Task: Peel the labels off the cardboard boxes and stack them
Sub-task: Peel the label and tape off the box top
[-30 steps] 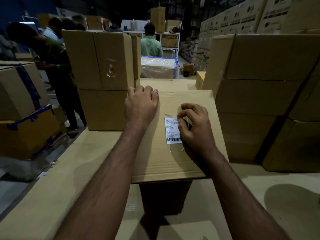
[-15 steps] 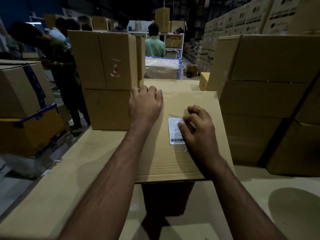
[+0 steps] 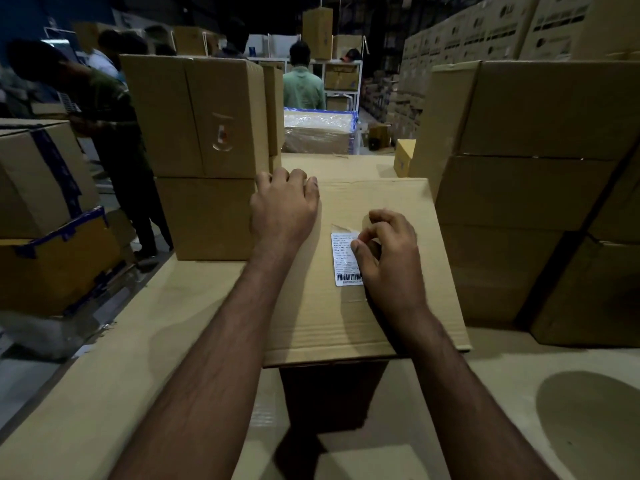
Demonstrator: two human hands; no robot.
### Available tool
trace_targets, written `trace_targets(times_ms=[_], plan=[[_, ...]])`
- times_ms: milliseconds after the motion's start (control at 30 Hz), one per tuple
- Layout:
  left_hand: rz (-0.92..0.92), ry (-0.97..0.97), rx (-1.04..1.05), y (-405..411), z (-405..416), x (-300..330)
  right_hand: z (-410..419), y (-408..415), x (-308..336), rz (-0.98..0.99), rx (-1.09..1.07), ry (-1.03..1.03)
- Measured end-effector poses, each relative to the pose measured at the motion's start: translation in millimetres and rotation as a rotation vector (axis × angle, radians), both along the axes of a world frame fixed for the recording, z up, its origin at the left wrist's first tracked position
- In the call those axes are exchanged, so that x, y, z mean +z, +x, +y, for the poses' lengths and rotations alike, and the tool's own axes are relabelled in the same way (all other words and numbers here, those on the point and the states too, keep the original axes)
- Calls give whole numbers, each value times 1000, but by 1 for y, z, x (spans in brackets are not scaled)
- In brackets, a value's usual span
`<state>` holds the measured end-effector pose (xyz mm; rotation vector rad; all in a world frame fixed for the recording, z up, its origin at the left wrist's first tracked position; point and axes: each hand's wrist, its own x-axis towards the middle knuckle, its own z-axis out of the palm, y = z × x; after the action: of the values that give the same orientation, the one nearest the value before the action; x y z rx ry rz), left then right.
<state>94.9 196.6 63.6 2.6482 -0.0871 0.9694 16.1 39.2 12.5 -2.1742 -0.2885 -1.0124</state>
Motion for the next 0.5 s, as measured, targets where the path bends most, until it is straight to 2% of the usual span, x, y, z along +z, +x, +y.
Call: trace_targets(times_ms=[233,500], plan=[[-8,-3,5,2,0,0,-2,2,-3,4,-63,-12],[2,-14,-2,4,0,0,-2,3,-4,-22,-28,39]])
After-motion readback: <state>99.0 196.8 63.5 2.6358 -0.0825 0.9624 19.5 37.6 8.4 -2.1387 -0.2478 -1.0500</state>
